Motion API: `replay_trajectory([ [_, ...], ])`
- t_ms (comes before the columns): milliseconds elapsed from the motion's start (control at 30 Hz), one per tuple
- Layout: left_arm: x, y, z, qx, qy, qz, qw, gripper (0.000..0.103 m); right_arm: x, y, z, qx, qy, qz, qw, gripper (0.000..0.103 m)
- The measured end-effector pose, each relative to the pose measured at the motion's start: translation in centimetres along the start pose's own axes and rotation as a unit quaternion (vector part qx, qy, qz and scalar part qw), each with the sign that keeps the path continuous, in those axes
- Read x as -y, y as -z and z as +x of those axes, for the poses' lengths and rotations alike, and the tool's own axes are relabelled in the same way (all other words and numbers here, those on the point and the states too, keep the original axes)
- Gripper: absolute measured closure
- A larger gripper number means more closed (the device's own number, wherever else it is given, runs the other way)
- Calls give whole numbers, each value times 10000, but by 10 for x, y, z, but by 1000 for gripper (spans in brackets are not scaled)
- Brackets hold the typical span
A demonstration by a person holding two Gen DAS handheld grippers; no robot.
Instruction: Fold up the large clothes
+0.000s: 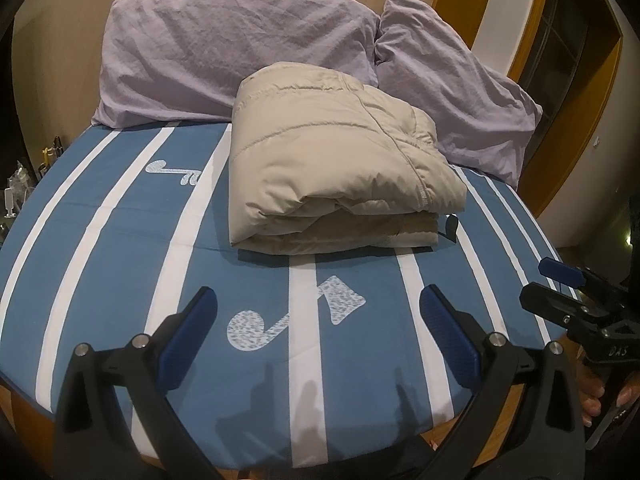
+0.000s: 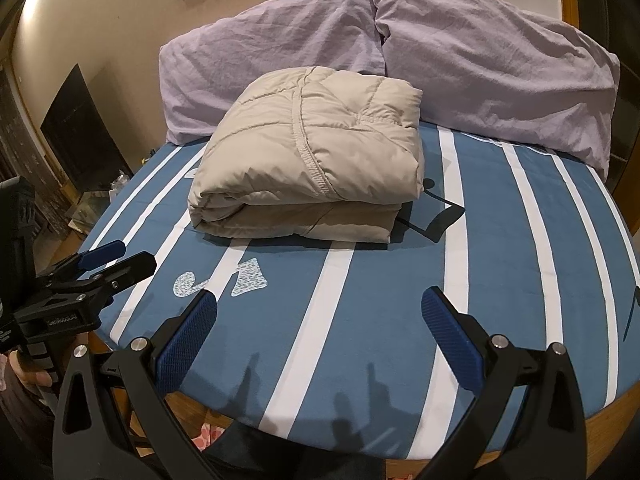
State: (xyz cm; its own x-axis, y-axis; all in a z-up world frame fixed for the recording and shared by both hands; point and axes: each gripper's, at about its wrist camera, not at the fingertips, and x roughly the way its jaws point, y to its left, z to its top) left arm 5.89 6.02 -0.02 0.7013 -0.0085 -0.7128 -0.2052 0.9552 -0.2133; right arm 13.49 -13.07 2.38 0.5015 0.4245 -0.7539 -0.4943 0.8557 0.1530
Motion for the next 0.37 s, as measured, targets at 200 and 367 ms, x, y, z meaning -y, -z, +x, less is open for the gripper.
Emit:
replay_trajectory([
  [200,0,0,2,-10,-29,-8,10000,2,0,0,0,-2,8,17,10000,1],
  [367,-1,1,3,-31,-23,-18,10000,2,-1,0,1,-10,8,19,10000,1],
])
